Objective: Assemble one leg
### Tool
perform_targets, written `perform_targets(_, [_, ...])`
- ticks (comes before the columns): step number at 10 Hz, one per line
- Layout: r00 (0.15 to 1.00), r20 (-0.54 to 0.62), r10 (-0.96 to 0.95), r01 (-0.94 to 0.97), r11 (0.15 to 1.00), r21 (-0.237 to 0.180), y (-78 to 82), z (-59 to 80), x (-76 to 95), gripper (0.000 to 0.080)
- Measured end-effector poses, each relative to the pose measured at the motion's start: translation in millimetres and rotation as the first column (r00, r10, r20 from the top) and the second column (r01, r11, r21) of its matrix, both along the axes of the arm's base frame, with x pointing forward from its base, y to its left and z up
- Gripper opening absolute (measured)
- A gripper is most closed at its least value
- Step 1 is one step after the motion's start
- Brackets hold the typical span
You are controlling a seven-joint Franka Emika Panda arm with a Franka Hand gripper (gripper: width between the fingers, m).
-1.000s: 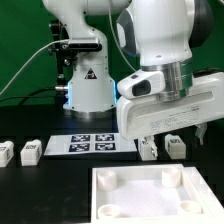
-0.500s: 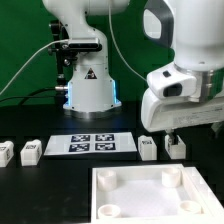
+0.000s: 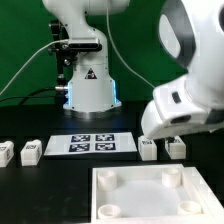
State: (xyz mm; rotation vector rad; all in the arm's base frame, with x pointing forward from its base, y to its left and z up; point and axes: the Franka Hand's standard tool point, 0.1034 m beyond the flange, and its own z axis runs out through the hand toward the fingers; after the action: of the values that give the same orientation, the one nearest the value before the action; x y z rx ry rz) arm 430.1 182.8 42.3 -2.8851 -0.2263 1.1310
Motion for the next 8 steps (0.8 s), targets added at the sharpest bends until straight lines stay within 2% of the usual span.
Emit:
perform_targets(1, [0.994, -0.109, 0.006, -0.010, 0.999, -0.035, -3.2, -4.1, -17.7, 0.0649])
perform_targets(2, [0.983, -0.186, 0.010, -0.021, 0.998, -0.054, -4.9, -14.1, -32.0, 0.0649])
perform_targets(5, [0.981, -0.194, 0.010, -0.023, 0.998, -0.064, -7.9, -26.3, -50.7, 0.0649])
perform_targets(8, [0.981, -0.192, 0.011, -0.025, 0.997, -0.072, -2.6, -27.6, -49.3, 0.0649])
